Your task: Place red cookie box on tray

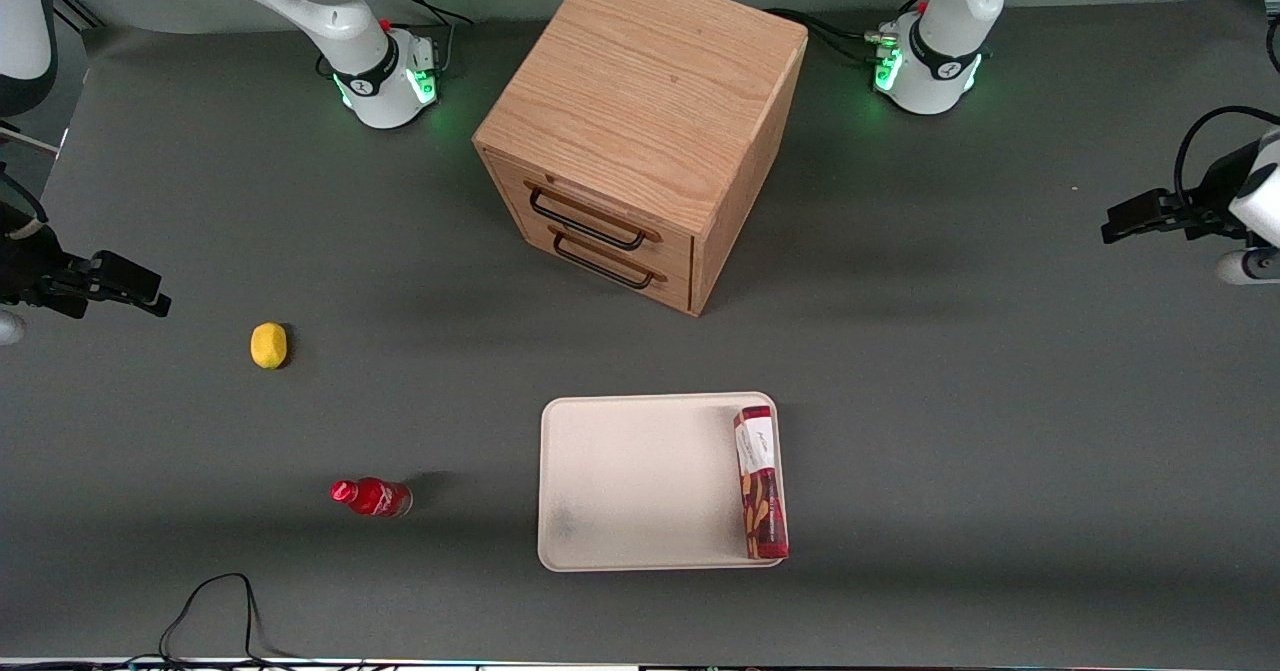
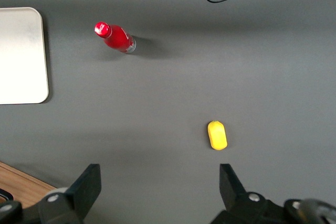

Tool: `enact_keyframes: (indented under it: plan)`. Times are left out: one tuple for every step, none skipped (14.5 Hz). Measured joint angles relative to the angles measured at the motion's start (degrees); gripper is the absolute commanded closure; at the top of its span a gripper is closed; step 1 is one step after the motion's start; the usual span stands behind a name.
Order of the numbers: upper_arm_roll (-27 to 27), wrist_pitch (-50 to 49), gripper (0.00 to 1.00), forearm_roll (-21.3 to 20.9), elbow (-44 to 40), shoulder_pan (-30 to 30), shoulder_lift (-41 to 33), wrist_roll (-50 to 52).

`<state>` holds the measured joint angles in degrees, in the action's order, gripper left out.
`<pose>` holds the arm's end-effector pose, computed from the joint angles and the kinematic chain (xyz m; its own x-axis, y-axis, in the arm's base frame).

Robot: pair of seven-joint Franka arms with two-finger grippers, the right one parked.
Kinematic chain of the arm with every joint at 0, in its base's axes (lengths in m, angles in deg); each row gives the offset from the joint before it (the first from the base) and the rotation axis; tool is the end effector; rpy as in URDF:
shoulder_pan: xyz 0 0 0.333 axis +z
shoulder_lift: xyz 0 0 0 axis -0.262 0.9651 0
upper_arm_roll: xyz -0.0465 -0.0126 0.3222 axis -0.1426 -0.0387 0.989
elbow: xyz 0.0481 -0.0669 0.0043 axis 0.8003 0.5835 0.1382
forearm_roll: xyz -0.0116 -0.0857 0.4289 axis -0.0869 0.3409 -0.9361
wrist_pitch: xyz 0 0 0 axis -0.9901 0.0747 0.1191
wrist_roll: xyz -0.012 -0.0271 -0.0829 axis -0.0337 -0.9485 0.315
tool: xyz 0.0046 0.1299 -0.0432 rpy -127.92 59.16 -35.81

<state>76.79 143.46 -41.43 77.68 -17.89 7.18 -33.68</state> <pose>0.5810 0.0457 0.5322 0.9907 0.0613 -0.1217 0.0656 -0.9974 0.0315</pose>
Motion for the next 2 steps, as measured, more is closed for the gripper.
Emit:
enact_keyframes:
  plan:
    - [0.0, -1.2, 0.0, 0.0, -1.2, 0.1, 0.3, 0.7]
    - [-0.1, -2.7, 0.0, 0.0, -2.7, 0.4, 0.8, 1.1]
